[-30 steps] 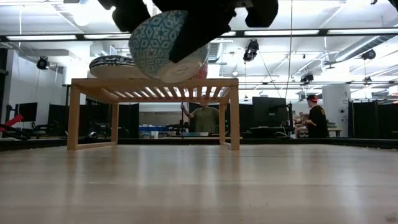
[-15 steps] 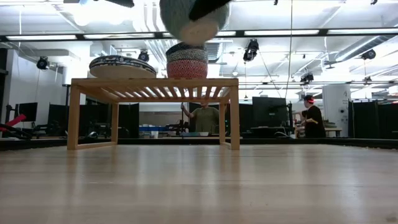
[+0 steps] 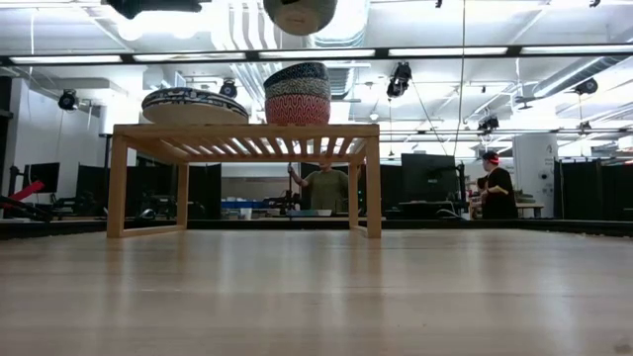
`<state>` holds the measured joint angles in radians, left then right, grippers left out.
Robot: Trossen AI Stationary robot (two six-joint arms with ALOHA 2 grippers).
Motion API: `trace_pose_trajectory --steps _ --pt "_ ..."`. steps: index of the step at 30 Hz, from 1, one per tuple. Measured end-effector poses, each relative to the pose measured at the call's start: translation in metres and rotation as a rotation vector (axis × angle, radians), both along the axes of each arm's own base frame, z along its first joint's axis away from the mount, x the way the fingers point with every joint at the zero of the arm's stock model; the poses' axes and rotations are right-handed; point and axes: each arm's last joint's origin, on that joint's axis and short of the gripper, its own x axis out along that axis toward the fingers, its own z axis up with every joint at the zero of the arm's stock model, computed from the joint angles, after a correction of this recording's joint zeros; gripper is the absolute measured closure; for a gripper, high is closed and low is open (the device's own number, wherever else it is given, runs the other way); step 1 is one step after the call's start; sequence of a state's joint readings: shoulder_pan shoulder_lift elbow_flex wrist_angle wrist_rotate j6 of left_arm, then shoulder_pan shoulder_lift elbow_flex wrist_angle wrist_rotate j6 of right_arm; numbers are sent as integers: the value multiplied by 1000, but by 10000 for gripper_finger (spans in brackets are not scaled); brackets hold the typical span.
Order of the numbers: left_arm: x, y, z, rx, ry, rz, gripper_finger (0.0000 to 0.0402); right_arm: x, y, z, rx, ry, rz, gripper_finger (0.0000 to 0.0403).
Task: Place and stack bowls onto a shelf
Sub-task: Stack the orange pattern bowl on top of the yellow pattern bowl on the shelf
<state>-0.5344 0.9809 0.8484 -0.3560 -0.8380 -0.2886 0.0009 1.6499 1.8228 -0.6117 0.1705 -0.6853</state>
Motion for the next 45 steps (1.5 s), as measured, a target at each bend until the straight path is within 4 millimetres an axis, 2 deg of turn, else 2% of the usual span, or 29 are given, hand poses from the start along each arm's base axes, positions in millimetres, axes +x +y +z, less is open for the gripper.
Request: trace_pose_trajectory --steps 3,7,13,19,24,30,40,45 --pt "-5 4 -5 25 -20 51 192 5 -23 13 19 -56 17 354" --pt "-12 10 -9 25 -42 98 192 15 -50 20 27 -83 20 354" --pt "-18 13 -12 27 -54 123 192 25 -81 14 35 -39 -14 354" --pt "-19 14 -10 27 -59 123 192 32 -106 -2 49 30 -68 354" --pt "-18 13 -11 32 -53 122 192 32 -114 -7 49 47 -94 354" --pt "-17 13 -11 32 -53 121 192 31 -116 -9 38 73 -129 323" --pt "-17 13 -12 32 -52 121 192 29 -115 -13 64 108 -140 334" --pt "-17 13 -12 32 -52 121 192 28 -115 -13 84 107 -155 303"
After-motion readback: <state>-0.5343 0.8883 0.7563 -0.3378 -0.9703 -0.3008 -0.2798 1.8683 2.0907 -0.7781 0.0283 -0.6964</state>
